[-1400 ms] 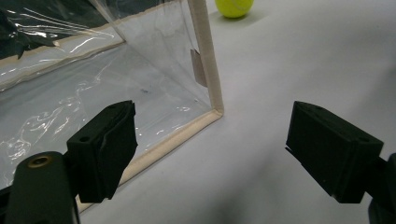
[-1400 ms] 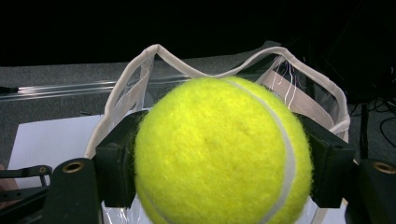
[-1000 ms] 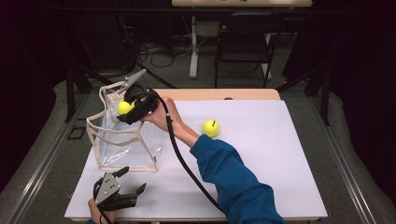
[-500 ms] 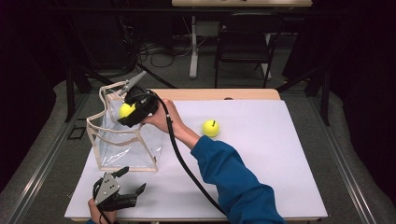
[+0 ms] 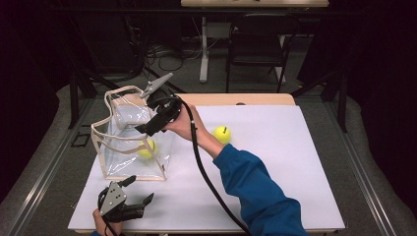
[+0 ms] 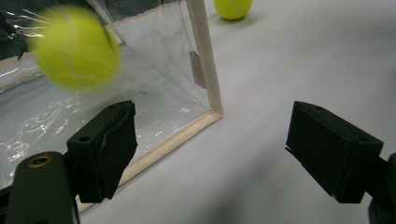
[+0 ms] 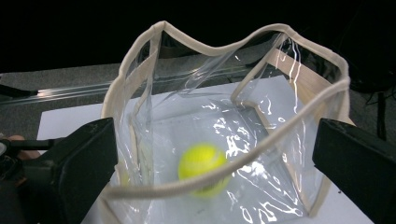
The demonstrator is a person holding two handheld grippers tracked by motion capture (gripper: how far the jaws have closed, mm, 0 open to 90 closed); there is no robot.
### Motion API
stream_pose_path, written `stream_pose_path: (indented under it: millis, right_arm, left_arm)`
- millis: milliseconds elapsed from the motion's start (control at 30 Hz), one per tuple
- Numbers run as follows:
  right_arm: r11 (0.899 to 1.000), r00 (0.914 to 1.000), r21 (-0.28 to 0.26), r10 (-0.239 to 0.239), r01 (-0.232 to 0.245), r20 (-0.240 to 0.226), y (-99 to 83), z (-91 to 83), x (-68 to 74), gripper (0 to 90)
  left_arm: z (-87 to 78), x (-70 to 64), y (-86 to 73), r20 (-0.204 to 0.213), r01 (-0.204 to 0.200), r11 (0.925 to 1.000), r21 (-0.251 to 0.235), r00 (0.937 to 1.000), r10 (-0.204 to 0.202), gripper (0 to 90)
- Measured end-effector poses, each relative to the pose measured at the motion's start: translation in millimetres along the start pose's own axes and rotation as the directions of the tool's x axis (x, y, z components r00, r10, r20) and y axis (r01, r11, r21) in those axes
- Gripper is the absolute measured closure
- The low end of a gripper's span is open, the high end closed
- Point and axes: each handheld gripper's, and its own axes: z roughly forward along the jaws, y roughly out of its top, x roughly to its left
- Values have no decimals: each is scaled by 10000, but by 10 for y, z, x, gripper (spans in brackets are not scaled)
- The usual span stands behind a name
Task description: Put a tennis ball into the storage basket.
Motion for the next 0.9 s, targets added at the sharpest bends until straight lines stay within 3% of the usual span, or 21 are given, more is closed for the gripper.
stream_pose_path:
  millis: [333, 900]
  right_arm:
    - [9997, 9994, -93, 245, -243, 233, -282, -284, -90, 0]
    - [9982, 9966, 395, 425, -454, 706, -744, -498, -97, 0]
  left_arm:
    - [9, 0, 1, -6, -16, 10000, 43, 10000, 16, 161]
    - [19, -11, 3, 10, -82, 9999, 120, 10000, 82, 161]
